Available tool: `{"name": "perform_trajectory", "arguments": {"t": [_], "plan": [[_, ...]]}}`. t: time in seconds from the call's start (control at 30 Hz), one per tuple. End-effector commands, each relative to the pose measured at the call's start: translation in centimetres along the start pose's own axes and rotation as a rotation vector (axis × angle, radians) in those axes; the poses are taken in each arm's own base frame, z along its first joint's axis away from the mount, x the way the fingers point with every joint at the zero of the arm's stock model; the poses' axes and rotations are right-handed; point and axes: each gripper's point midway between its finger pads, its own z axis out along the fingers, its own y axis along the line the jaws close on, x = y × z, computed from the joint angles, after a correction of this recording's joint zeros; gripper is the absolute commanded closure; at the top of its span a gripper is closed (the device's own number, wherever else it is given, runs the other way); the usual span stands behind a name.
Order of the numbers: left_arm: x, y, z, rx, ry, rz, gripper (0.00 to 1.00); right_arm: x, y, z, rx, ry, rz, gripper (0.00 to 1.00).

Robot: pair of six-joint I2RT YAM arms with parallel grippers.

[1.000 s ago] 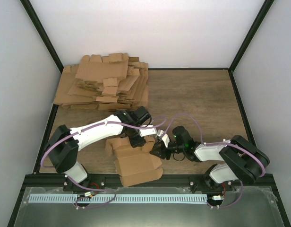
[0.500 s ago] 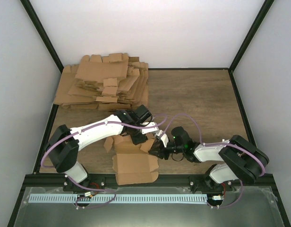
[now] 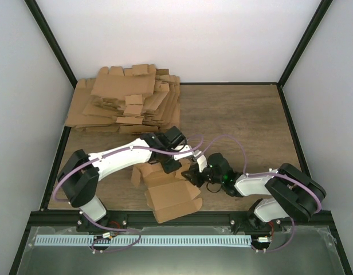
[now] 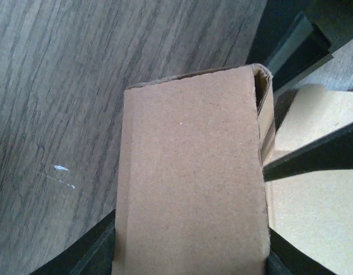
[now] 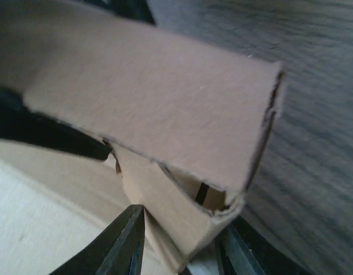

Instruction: Fold the paper box

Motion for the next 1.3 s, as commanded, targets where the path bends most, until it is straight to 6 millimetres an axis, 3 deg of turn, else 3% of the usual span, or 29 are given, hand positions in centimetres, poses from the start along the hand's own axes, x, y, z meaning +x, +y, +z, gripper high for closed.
{"name": "perform_trajectory", "arguments": {"t": [0.0, 0.27, 0.57, 1.0, 1.27], "plan": [[-1.0, -0.3, 0.7, 0.019, -0.023, -0.026, 0.50, -4.5, -1.2, 0.3, 0.104, -0.146, 0.026, 0.64], [-1.5, -0.6, 0.8, 0.034, -0.046, -0.069, 0.50, -5.3, -3.7, 0.8, 0.233, -0.174, 0.060, 0.74], [-2.4, -0.5, 1.3, 0.048, -0.049, -0.175, 0.50, -5.0, -7.3, -0.6, 0.451, -0.218, 0.142, 0.99], [-3.8, -1.3, 1.9, 0.117, -0.085, -0.311, 0.49, -4.8, -9.7, -1.7, 0.600, -0.253, 0.173, 0.99], [-5.1, -1.7, 0.9, 0.156, -0.142, -0.351, 0.34, -6.1, -7.7, -1.8, 0.489, -0.316, 0.068, 0.99]]}}
